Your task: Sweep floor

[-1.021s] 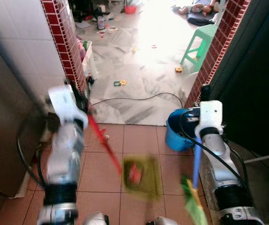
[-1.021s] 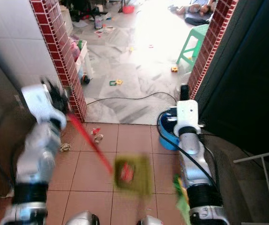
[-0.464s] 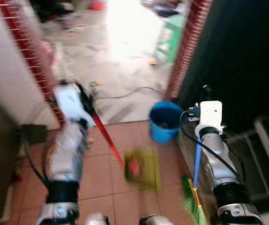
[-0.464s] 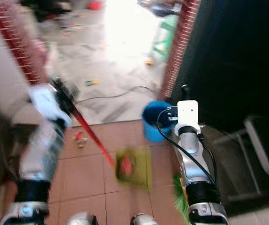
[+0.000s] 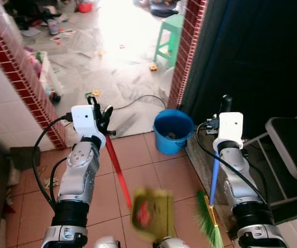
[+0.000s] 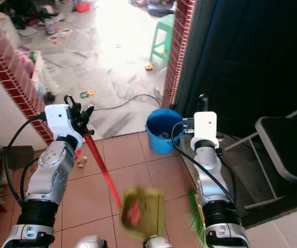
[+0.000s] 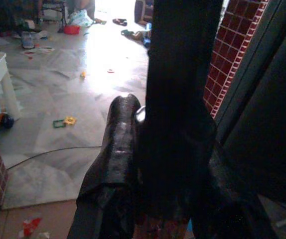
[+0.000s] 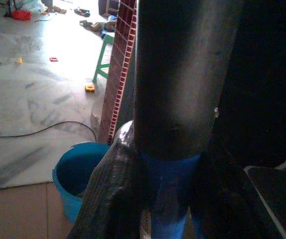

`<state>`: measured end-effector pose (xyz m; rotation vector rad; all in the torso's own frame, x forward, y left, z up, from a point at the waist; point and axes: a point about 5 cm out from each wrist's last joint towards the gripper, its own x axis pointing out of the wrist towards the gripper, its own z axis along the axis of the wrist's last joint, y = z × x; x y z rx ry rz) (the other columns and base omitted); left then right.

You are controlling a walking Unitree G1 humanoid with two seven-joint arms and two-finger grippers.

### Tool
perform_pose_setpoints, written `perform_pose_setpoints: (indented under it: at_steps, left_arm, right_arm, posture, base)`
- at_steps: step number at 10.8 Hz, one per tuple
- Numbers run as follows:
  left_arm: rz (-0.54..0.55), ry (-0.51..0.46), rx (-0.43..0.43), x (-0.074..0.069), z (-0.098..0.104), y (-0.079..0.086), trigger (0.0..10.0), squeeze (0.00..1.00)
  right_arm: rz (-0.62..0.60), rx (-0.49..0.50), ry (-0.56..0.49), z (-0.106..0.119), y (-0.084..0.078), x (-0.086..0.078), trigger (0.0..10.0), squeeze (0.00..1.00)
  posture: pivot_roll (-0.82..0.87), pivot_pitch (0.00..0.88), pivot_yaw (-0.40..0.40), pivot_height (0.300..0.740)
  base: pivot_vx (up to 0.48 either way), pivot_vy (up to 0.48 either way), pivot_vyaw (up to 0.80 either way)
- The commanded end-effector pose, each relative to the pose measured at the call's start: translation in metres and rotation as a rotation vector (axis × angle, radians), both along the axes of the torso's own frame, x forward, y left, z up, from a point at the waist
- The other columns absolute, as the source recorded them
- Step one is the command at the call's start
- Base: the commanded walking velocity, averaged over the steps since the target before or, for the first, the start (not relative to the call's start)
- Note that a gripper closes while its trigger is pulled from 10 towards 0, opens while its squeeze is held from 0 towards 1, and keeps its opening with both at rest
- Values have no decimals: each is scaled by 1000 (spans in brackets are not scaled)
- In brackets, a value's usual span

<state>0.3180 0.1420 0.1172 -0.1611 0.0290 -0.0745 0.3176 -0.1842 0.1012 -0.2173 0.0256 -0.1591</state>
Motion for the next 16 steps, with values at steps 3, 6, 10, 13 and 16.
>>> perform_pose_setpoints:
  at_steps: [3,6,10,13,16]
  left_arm:
    - [-12,-58,-8,3,11,-4,10000,0]
    - [-10,-58,-7,2,10,-4,10000,0]
    - [-10,-54,-5,1,8,-4,10000,0]
    - [-4,-61,-17,1,9,-4,10000,0]
    - [53,-71,2,4,11,3,10000,0]
  right_arm:
    - [-1,-10,-6,3,-2,3,10000,0]
    - [6,-10,-17,5,-1,4,10000,0]
    - [12,-7,-22,5,1,4,10000,0]
    - [15,-4,-23,5,0,3,10000,0]
    - [33,-4,-32,6,2,3,10000,0]
  posture:
    - [-56,0,19,740]
    - [-58,0,19,740]
    - [-59,0,18,740]
    - [-61,0,19,740]
    - [-60,0,16,740]
  base:
    - [0,0,-642]
    - [0,0,0]
    - [0,-292,0]
    - [0,-90,0]
    - [0,0,0]
